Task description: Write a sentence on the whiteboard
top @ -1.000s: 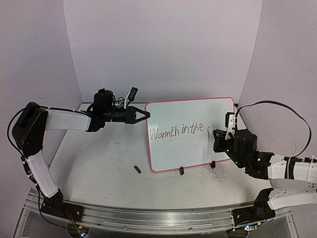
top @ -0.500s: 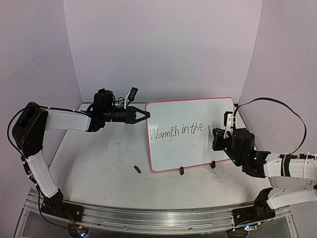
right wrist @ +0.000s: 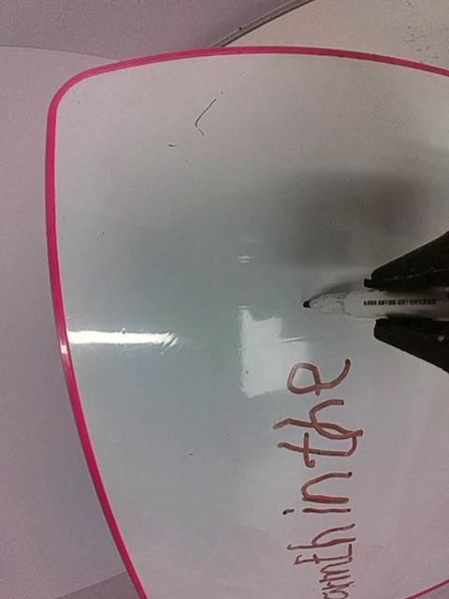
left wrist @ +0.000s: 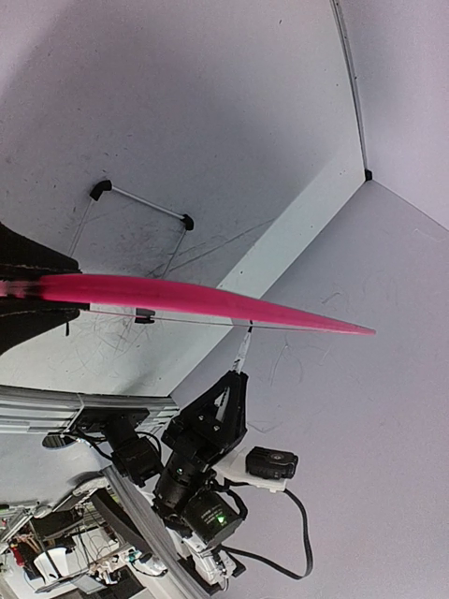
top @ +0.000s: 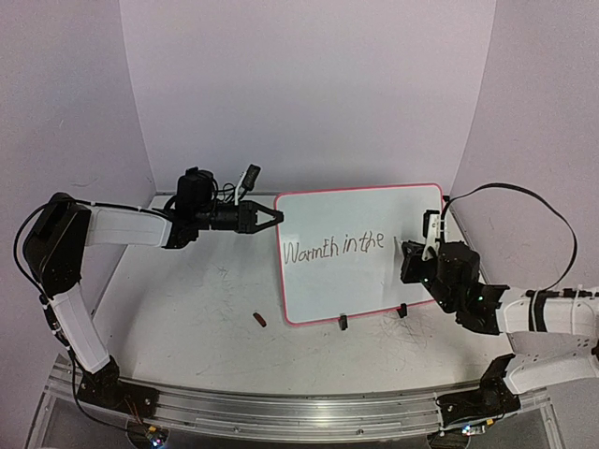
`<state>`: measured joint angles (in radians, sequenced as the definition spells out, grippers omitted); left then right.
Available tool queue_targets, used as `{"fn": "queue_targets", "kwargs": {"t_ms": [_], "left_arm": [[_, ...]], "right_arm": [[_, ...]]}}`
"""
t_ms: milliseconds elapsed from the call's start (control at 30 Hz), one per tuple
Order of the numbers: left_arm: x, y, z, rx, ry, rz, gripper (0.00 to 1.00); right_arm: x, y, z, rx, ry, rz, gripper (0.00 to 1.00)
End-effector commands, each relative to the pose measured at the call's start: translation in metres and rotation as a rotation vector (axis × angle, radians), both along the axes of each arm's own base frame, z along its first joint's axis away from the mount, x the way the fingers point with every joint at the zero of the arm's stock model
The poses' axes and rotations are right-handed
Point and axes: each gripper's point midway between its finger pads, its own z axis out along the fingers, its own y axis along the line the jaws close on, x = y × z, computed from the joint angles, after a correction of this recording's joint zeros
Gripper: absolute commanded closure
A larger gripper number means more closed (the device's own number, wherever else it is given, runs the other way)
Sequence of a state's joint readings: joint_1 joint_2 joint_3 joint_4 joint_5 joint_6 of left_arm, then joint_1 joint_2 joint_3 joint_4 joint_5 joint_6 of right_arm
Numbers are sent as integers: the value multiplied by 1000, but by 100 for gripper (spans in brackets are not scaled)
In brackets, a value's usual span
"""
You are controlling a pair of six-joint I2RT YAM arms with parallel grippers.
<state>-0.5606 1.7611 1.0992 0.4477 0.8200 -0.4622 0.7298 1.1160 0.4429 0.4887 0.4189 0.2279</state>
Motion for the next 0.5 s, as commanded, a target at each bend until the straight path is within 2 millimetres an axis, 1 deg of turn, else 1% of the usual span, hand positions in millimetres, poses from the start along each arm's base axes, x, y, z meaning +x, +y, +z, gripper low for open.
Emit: {"fn": "queue_targets", "kwargs": {"t_ms": [0,467], "left_arm": [[-13,-12,-6,27,6,-42,100],[-14,-13,-7,27,9,-44,100]], "right_arm": [[8,-1,19,35,-51,-29,100],[10,10,17,33,-53,22,100]]}}
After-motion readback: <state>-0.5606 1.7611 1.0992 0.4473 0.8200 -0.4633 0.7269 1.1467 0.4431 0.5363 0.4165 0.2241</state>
